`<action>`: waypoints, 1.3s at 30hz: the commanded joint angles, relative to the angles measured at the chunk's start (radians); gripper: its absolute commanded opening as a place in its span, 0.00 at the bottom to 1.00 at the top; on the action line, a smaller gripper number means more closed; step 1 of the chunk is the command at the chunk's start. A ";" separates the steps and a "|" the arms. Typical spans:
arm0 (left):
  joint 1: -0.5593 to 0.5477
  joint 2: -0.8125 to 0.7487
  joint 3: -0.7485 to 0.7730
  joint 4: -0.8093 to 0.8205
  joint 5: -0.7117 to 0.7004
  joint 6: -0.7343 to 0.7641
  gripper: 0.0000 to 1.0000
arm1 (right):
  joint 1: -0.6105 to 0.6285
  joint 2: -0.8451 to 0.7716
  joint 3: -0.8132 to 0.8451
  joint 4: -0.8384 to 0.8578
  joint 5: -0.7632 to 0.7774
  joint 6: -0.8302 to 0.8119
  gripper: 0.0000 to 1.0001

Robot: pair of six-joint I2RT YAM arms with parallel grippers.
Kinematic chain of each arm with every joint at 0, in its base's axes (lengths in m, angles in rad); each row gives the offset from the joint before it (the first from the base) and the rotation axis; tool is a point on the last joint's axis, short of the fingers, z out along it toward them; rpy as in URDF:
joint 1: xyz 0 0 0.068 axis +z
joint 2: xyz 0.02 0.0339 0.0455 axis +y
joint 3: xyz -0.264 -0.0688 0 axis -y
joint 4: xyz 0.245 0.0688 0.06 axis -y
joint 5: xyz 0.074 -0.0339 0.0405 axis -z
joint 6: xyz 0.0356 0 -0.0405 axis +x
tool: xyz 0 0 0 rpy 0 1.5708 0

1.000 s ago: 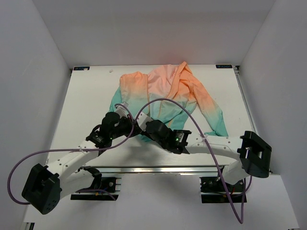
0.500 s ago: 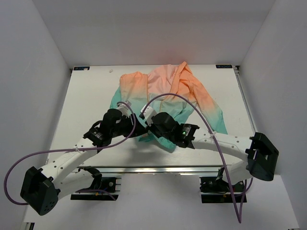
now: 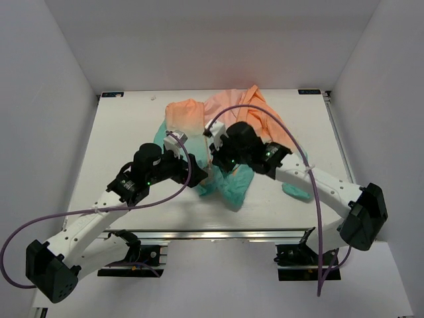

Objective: Zip up the jacket

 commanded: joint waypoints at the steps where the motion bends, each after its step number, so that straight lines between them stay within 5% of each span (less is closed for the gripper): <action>1: -0.005 -0.039 0.044 0.074 0.036 0.190 0.98 | -0.078 0.051 0.101 -0.136 -0.225 0.014 0.00; 5: -0.005 -0.029 0.113 0.137 -0.056 0.212 0.98 | -0.130 0.096 0.159 -0.175 -0.325 0.020 0.00; 9: -0.005 -0.009 0.104 0.341 -0.183 -0.032 0.98 | -0.152 0.097 0.161 -0.166 -0.361 0.039 0.00; 17: 0.049 0.420 0.613 -0.176 -0.141 -0.230 0.98 | -0.172 0.107 0.150 -0.154 -0.359 0.067 0.00; 22: 0.087 0.516 0.822 -0.140 -0.189 -0.144 0.98 | -0.184 0.113 0.136 -0.120 -0.345 0.070 0.00; 28: 0.199 0.495 0.903 -0.038 -0.179 -0.242 0.98 | -0.224 0.148 0.147 -0.094 -0.396 0.106 0.00; 31: 0.202 0.461 0.880 -0.041 -0.005 -0.067 0.98 | -0.225 0.144 0.145 -0.094 -0.402 0.119 0.00; 34: 0.202 0.345 0.689 -0.046 0.217 0.145 0.98 | -0.236 0.137 0.156 -0.115 -0.420 0.132 0.00; 39: 0.178 0.052 0.251 0.061 0.198 0.333 0.98 | -0.256 0.148 0.204 -0.203 -0.471 0.137 0.00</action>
